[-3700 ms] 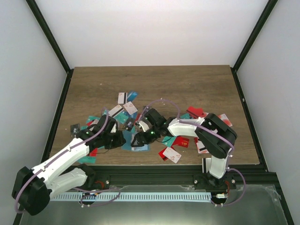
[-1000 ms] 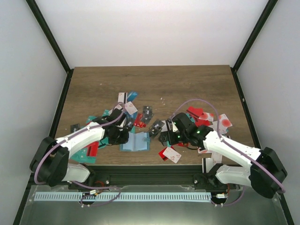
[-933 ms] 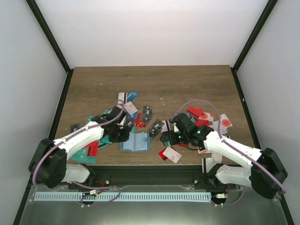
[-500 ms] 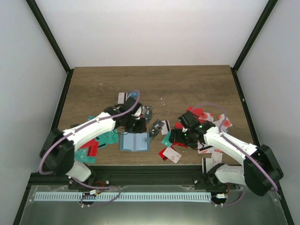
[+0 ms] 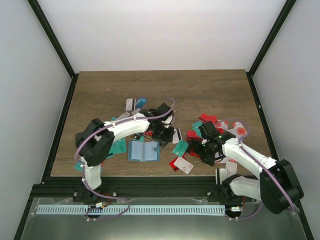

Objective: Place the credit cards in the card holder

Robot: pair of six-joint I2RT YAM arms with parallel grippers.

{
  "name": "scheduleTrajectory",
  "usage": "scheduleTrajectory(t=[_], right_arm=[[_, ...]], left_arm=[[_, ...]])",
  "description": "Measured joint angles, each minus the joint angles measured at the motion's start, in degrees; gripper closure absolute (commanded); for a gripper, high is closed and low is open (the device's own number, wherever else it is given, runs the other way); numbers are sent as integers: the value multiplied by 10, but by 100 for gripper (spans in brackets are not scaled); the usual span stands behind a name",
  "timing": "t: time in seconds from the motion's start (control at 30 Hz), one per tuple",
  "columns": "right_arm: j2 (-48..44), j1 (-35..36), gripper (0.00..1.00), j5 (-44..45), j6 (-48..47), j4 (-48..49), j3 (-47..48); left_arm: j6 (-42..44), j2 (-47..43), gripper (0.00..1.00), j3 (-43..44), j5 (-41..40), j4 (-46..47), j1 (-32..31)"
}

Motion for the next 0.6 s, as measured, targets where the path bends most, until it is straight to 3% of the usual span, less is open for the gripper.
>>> scheduleTrajectory(t=[0.37,0.6], right_arm=[[-68,10,0,-56,61,-7,-76],[-102,29,0,-105,92,30,-108]], left_arm=[[2,31,91,-19,15,10,-96],[-13,45,91,-51,22,35,-114]])
